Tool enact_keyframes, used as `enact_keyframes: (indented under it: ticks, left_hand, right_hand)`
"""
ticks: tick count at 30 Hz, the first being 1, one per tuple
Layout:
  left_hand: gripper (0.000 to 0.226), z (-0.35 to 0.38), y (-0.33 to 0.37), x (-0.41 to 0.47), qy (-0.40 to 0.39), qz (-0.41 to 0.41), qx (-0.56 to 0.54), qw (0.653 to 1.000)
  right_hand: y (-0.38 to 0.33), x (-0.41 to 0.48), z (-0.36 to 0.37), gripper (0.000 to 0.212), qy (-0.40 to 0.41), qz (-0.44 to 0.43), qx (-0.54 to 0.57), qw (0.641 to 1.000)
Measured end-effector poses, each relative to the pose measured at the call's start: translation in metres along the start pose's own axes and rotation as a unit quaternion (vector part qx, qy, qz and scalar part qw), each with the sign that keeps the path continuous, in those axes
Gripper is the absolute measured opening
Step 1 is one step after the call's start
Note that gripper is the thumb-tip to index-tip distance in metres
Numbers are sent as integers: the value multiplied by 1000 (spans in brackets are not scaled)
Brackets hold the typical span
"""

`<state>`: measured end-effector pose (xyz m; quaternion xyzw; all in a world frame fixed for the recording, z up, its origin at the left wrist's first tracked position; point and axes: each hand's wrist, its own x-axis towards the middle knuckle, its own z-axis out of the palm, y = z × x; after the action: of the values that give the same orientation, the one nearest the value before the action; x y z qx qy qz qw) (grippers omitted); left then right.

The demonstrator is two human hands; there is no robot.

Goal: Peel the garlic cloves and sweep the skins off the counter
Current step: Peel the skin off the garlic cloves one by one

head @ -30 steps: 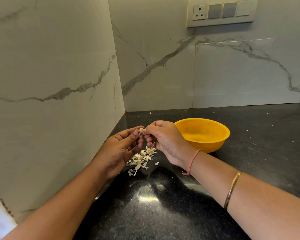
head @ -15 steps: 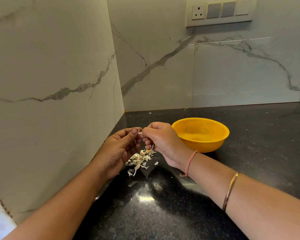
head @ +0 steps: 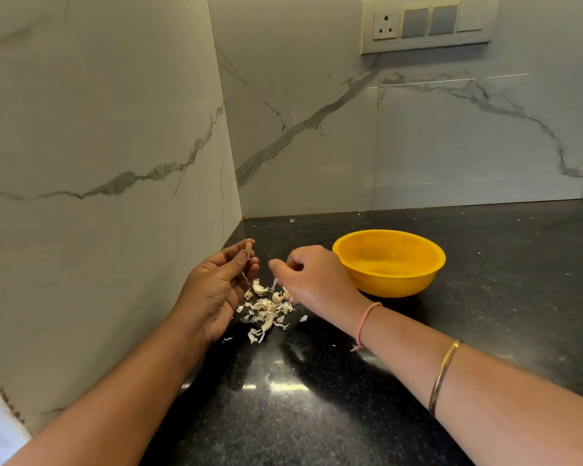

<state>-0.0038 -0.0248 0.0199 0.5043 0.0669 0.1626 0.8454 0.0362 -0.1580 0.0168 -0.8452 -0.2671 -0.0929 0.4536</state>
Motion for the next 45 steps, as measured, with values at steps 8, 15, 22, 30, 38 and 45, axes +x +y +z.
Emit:
enact_keyframes:
  ticks: [8, 15, 22, 30, 38, 45]
  left_hand:
    - [19, 0, -5, -2, -19, 29, 83, 996]
    - [15, 2, -7, -5, -24, 34, 111, 993]
    - [13, 3, -9, -7, -17, 75, 181, 980]
    - [13, 1, -9, -6, -2, 128, 273, 953]
    - [15, 2, -8, -8, -21, 135, 294, 946]
    - [18, 3, -4, -10, -56, 100, 197, 974]
  right_hand:
    - [5, 2, 0, 12, 34, -76, -24, 996]
    - [3, 3, -4, 15, 82, -157, -27, 984]
    - [5, 3, -3, 13, 86, -173, -53, 980]
    - [5, 3, -3, 11, 83, -200, -82, 973]
    - [4, 3, -6, 10, 75, -186, -82, 976]
    - [2, 5, -8, 12, 44, -49, 126, 990]
